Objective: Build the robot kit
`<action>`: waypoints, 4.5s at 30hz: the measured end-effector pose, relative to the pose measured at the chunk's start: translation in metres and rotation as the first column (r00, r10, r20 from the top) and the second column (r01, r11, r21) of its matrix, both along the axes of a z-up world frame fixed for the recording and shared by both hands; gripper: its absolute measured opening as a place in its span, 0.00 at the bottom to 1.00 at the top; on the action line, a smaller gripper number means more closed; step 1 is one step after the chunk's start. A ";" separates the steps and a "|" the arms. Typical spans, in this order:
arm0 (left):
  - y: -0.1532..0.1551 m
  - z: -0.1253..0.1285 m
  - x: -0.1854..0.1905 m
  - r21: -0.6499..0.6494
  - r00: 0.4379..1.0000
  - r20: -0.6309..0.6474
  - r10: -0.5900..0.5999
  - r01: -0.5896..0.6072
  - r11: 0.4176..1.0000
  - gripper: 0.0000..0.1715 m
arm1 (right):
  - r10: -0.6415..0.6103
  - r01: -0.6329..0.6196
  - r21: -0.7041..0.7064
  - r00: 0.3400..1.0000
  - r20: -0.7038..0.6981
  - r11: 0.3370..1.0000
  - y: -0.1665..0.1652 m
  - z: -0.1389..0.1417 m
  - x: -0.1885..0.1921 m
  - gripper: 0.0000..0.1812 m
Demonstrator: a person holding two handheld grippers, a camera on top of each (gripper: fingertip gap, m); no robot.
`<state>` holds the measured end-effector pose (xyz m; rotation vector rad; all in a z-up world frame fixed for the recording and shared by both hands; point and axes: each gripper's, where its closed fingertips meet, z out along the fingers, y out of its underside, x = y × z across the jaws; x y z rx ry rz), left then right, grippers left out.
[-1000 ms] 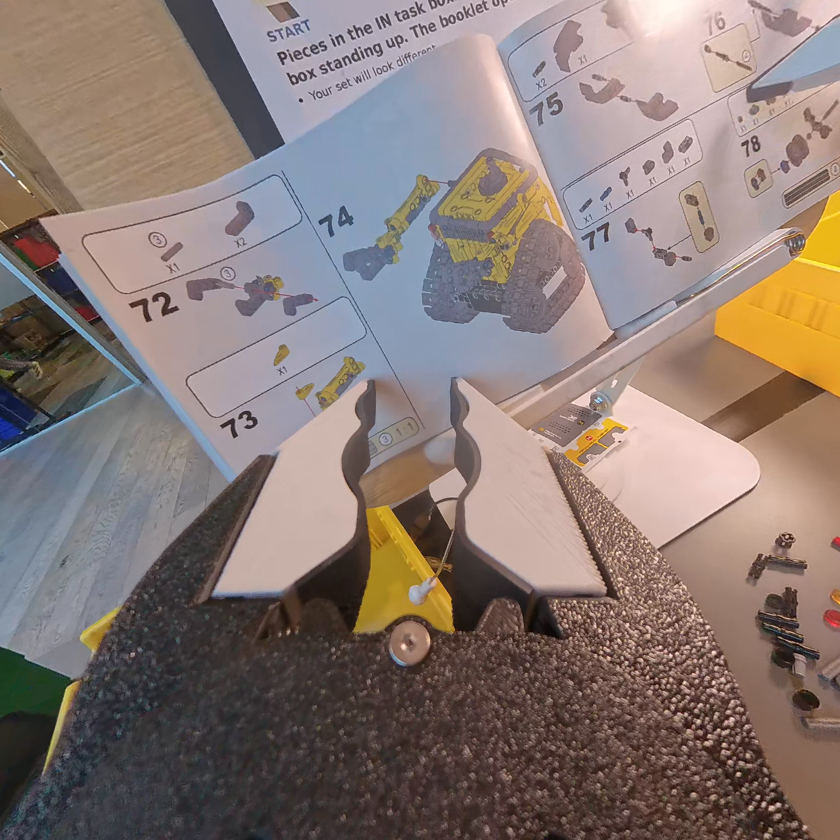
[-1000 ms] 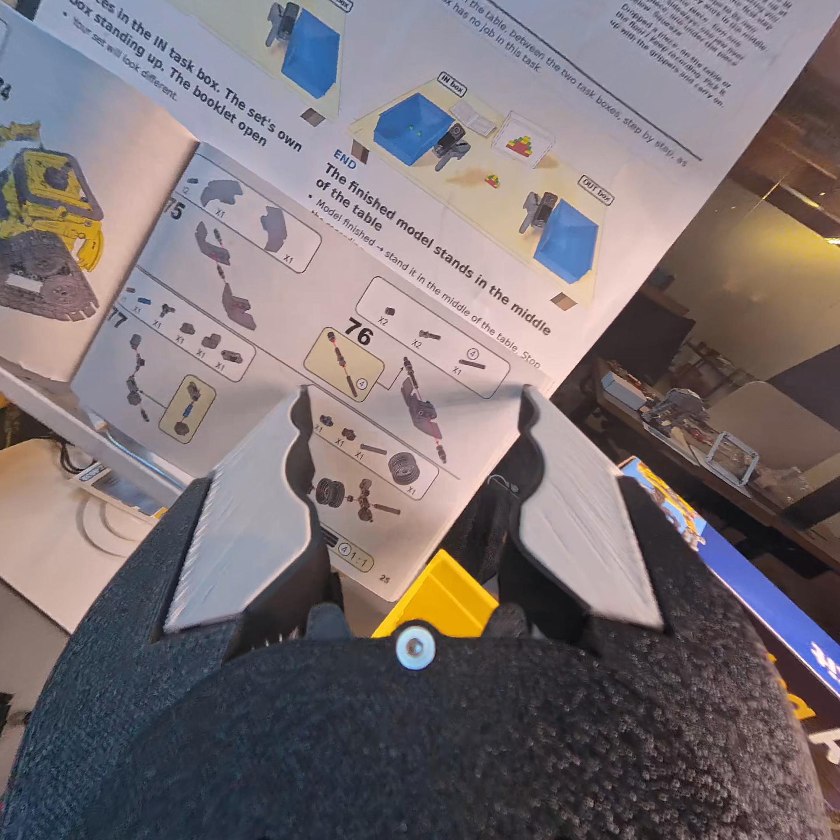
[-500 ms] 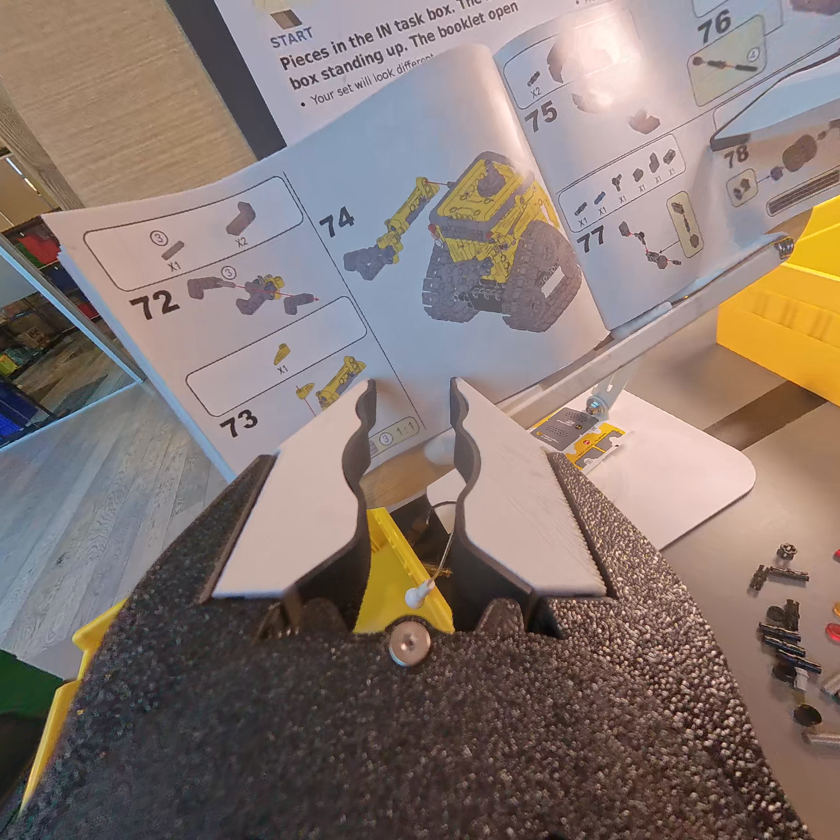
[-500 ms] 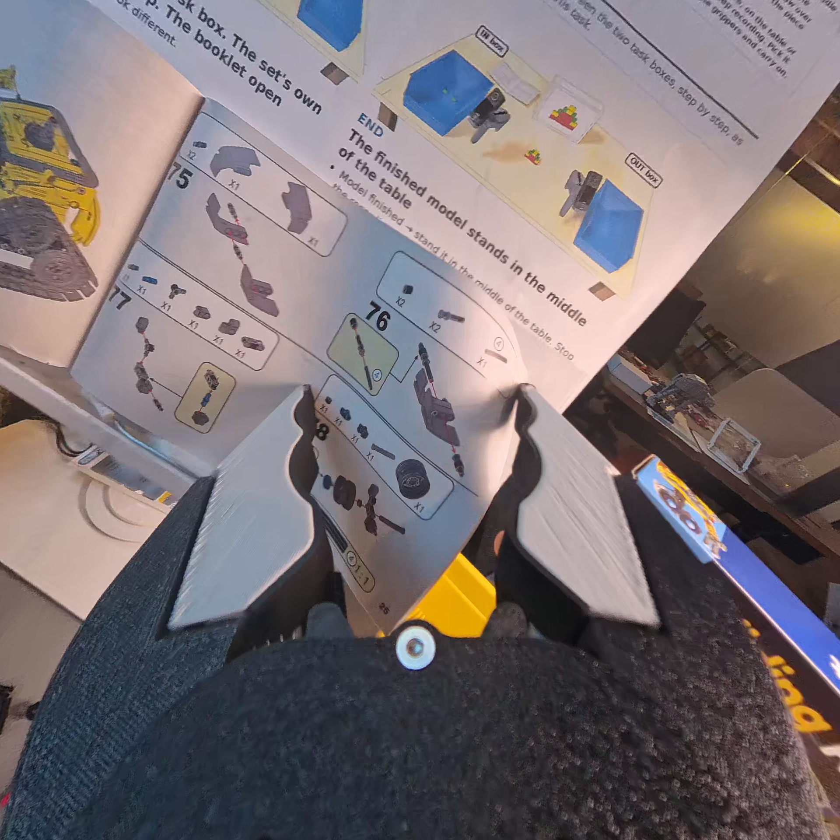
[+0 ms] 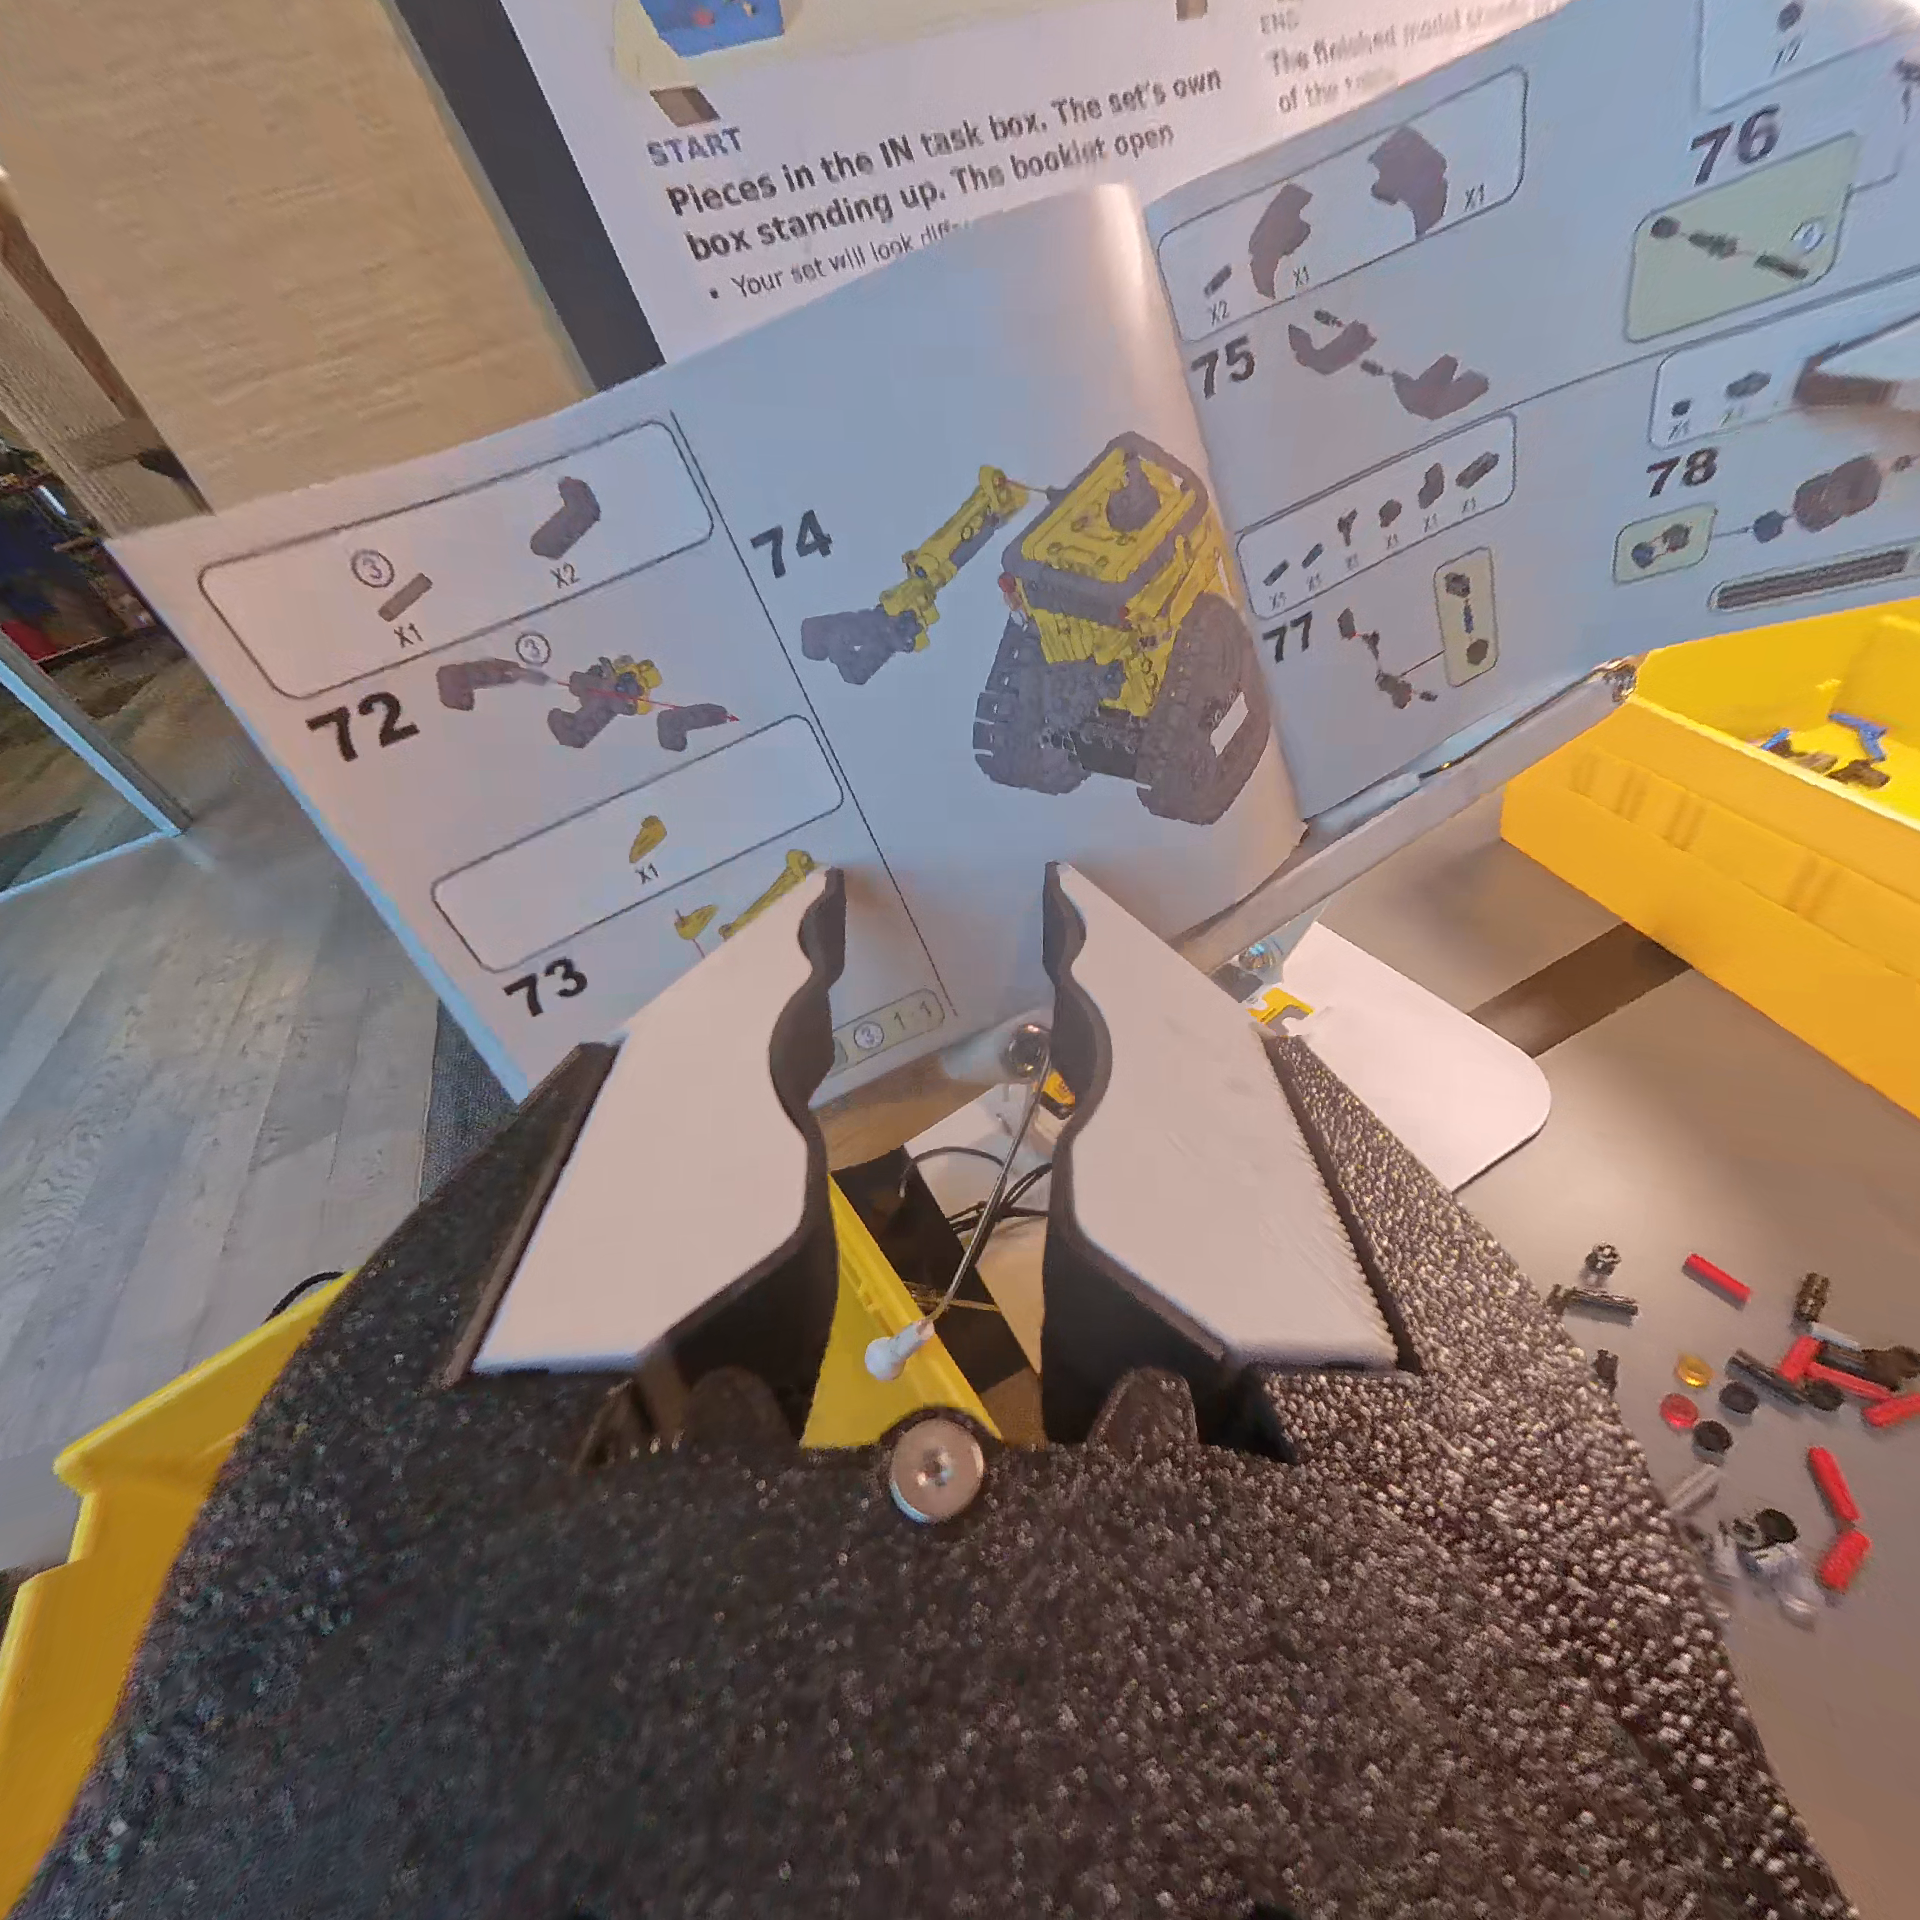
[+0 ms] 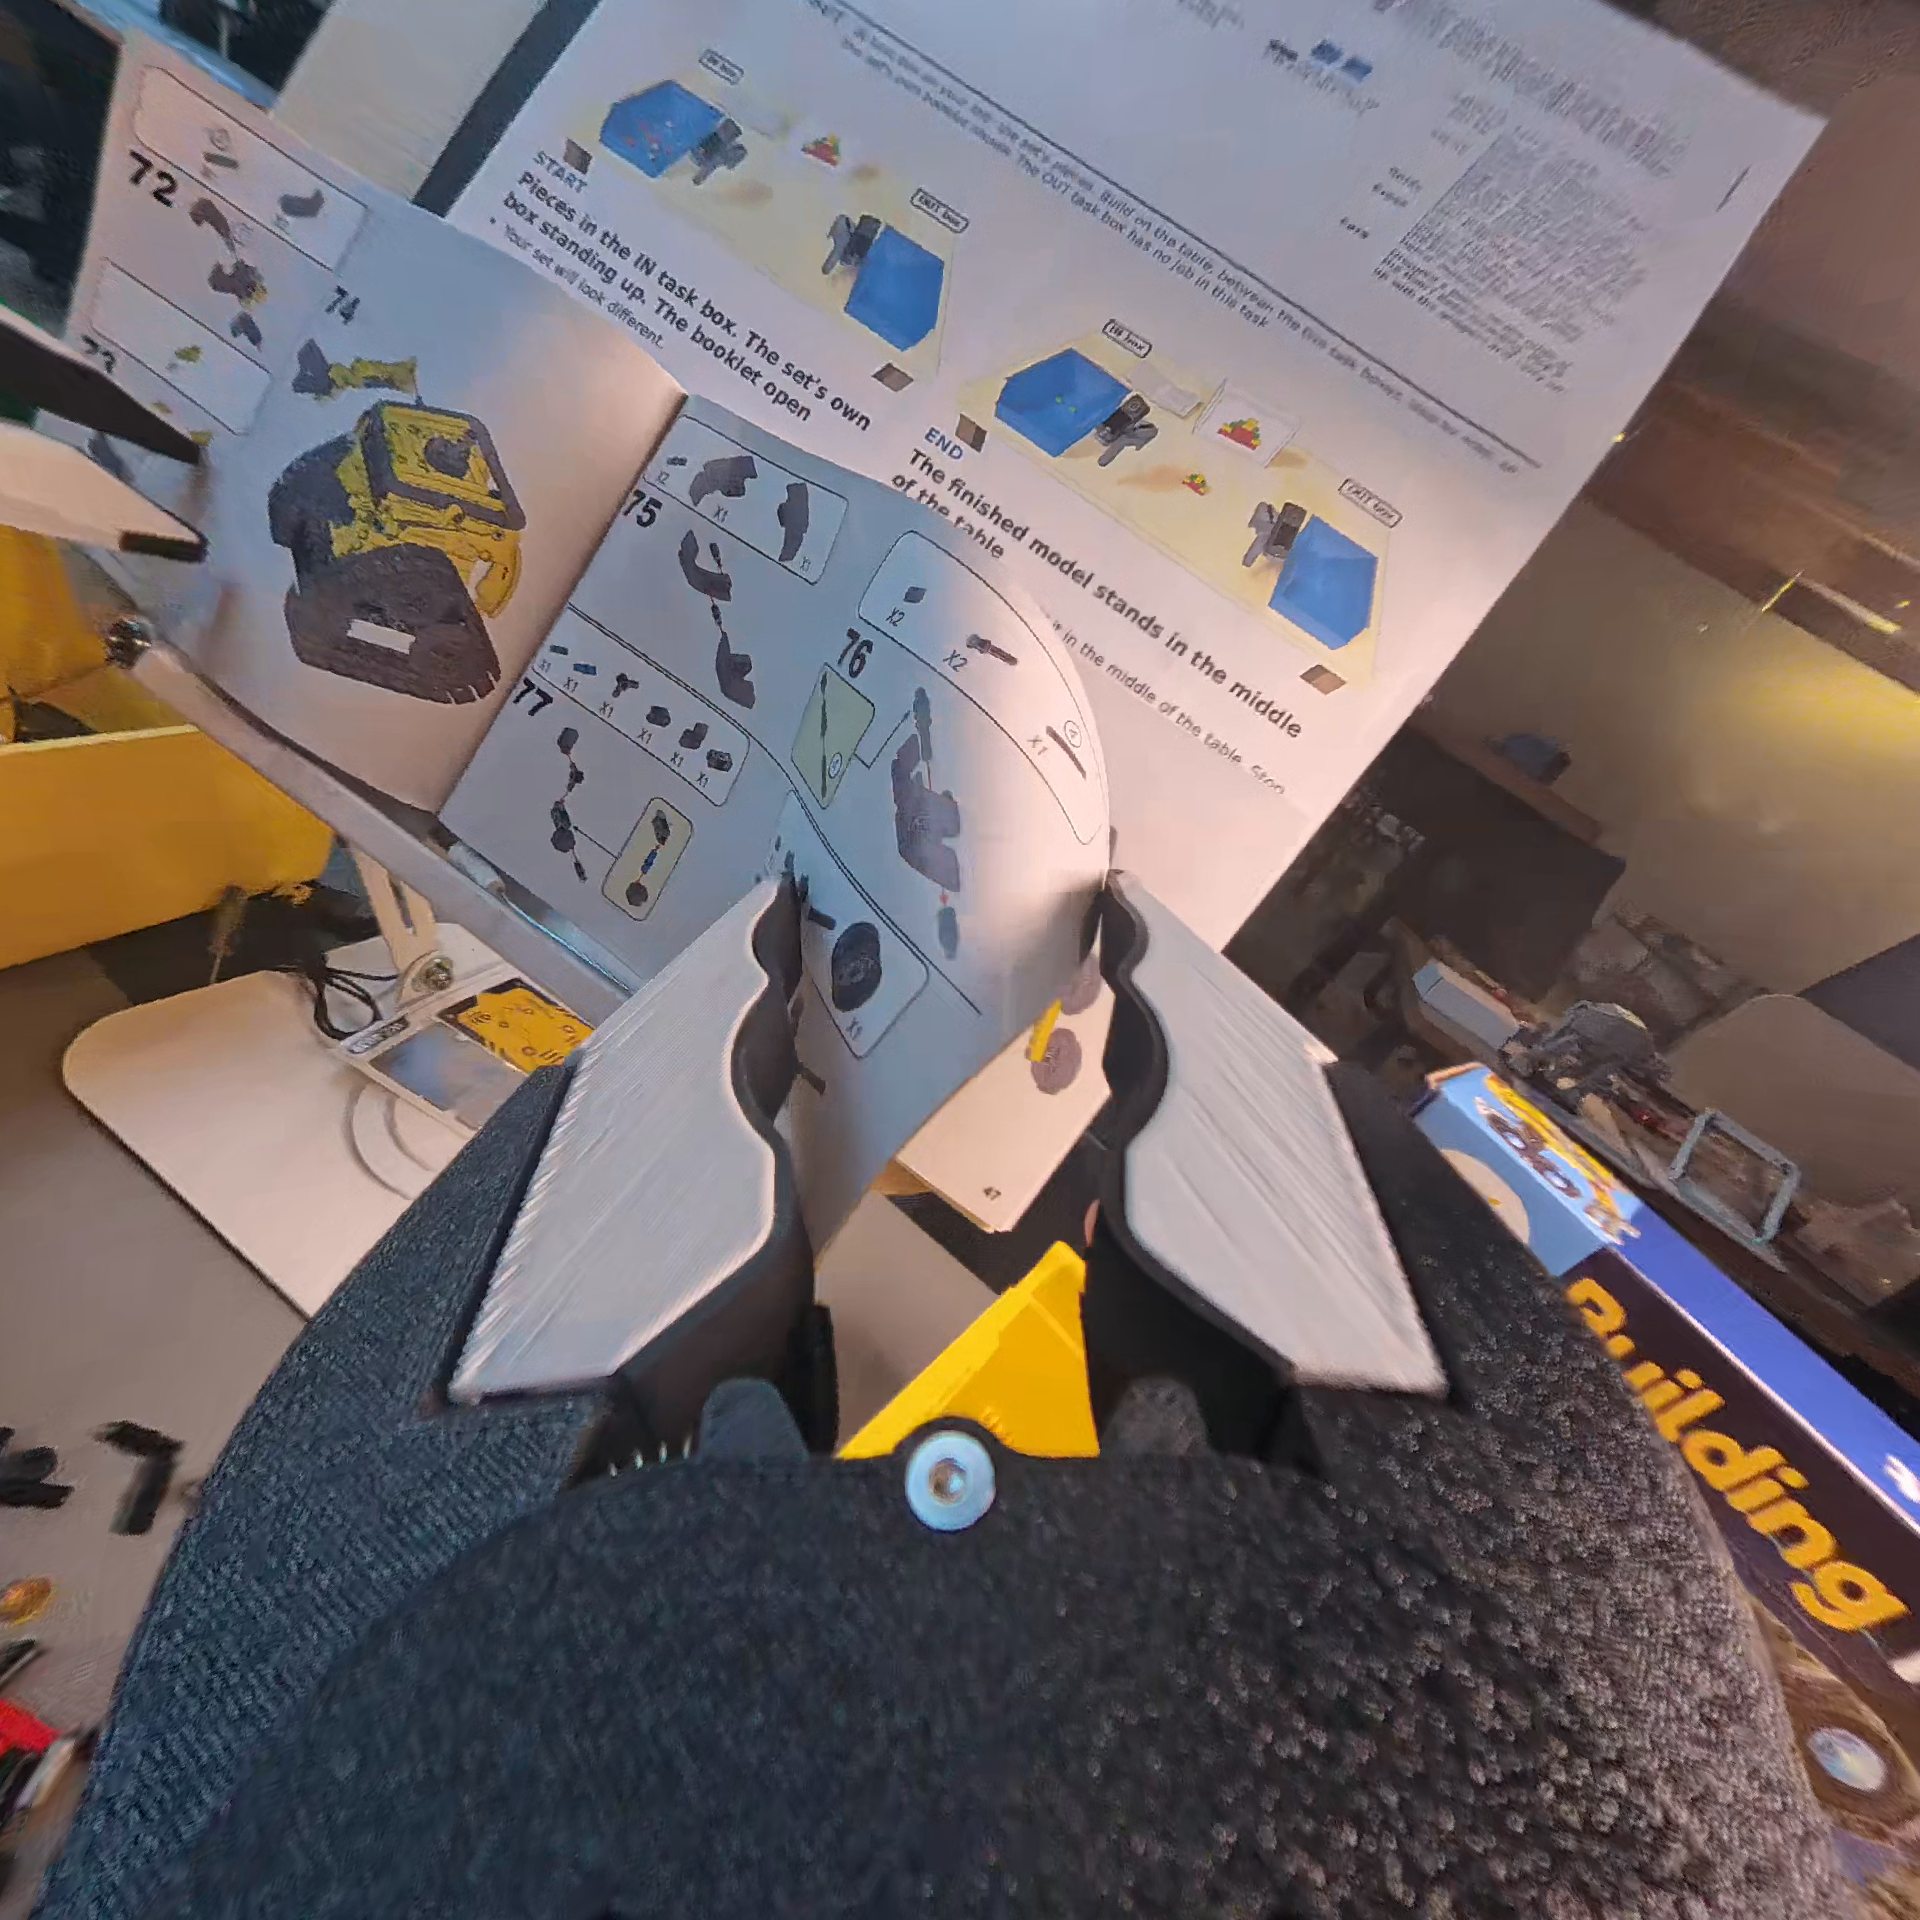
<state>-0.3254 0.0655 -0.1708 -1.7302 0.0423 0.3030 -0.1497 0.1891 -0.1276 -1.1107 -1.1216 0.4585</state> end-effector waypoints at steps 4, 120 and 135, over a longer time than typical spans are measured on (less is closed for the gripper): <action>-0.002 0.026 0.019 0.054 0.999 0.020 -0.038 0.037 0.998 0.22 | -0.050 0.050 0.042 0.999 0.015 0.998 0.007 0.002 0.008 0.32; -0.027 -0.078 -0.017 -0.406 0.915 -0.403 0.025 -0.203 0.891 0.00 | -0.057 -0.009 0.293 0.975 0.215 0.956 -0.065 -0.009 -0.157 0.42; -0.022 -0.020 -0.031 -0.140 0.592 -0.798 0.109 -0.359 0.923 0.05 | -0.050 -0.019 0.317 0.977 0.208 0.948 -0.066 -0.010 -0.158 0.40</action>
